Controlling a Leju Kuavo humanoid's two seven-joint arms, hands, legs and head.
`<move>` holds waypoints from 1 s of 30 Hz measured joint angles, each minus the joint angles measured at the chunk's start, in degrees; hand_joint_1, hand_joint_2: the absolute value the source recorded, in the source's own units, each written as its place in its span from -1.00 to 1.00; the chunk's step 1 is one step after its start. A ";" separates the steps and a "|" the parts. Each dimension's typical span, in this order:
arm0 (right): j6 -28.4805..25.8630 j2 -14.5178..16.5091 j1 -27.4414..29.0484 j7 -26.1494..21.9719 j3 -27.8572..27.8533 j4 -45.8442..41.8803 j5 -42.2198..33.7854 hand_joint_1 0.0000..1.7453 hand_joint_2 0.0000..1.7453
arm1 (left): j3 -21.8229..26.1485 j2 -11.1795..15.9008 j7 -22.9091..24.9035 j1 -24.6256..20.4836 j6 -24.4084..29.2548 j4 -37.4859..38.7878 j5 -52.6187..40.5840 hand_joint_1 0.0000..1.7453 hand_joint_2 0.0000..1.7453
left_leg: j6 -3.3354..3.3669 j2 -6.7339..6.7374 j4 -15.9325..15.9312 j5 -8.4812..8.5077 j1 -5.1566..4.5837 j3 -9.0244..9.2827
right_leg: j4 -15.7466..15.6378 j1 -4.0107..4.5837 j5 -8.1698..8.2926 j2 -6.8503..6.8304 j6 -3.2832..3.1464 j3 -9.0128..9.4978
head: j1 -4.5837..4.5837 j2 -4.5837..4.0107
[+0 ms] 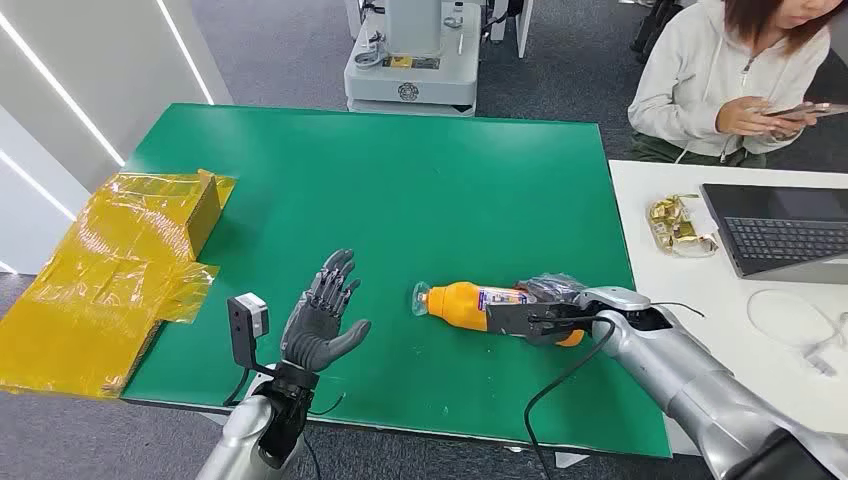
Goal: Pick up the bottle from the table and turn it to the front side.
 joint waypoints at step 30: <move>-19.79 1.05 26.17 -24.05 -24.37 -18.52 -26.10 1.00 1.00 | 0.39 2.08 -6.72 -8.56 7.13 1.89 -8.64 -1.00 1.00 | 0.00 -0.18 -0.02 0.00 0.03 -0.13 | 0.00 0.04 -0.04 -0.17 0.02 -0.06 | 0.01 0.00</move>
